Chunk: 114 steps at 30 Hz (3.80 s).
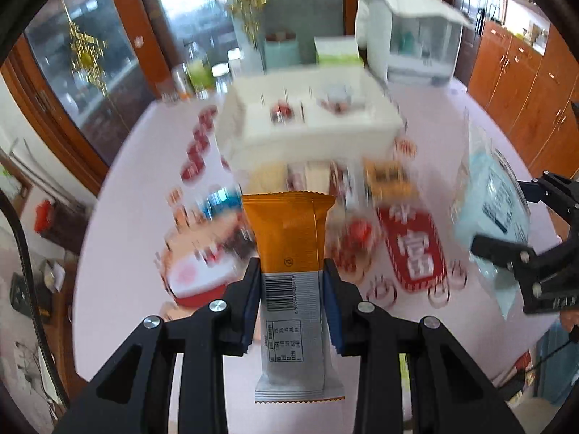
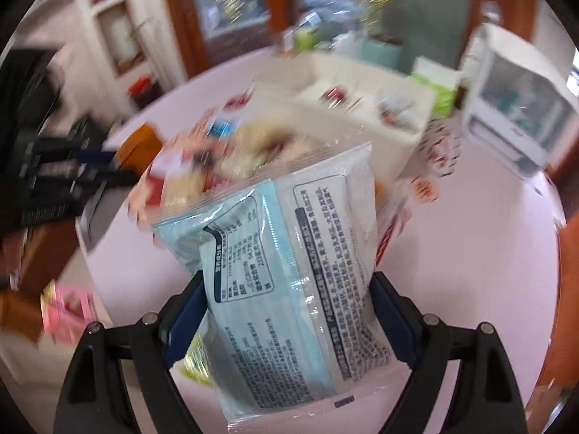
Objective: Organize snacks
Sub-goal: 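Lower both packets into the white tray and open both tools, then grasp the floss bun bag with the left tool while the right grasps the green packet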
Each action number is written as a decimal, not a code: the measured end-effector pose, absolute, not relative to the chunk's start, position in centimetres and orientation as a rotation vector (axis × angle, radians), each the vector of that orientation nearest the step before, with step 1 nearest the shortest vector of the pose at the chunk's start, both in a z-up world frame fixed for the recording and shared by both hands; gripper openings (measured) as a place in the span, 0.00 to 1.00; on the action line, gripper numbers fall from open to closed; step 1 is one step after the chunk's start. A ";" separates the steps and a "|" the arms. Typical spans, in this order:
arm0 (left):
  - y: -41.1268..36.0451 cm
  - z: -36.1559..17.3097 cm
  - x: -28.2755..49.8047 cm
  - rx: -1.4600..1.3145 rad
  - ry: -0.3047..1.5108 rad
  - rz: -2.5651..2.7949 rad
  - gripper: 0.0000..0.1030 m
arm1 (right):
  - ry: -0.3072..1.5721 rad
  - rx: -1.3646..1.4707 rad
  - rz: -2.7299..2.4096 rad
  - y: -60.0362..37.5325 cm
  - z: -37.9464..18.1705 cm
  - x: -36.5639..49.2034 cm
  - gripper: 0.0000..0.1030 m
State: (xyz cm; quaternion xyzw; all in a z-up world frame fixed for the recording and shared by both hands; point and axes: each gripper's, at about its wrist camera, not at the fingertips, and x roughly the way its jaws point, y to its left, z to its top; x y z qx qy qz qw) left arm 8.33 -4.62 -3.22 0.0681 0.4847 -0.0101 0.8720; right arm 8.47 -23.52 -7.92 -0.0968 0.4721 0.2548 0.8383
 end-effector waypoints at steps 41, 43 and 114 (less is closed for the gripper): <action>0.3 -4.7 40.7 0.100 0.907 -0.175 0.94 | 1.077 0.258 -0.064 -19.7 -7.6 38.1 0.90; 0.4 -5.0 40.6 0.109 0.919 -0.170 0.94 | 1.041 0.235 -0.064 -19.6 -7.1 37.4 0.92; 1.7 -16.5 6.3 0.030 1.178 -0.004 0.94 | 1.312 -0.170 0.290 -18.0 -21.9 -1.6 0.66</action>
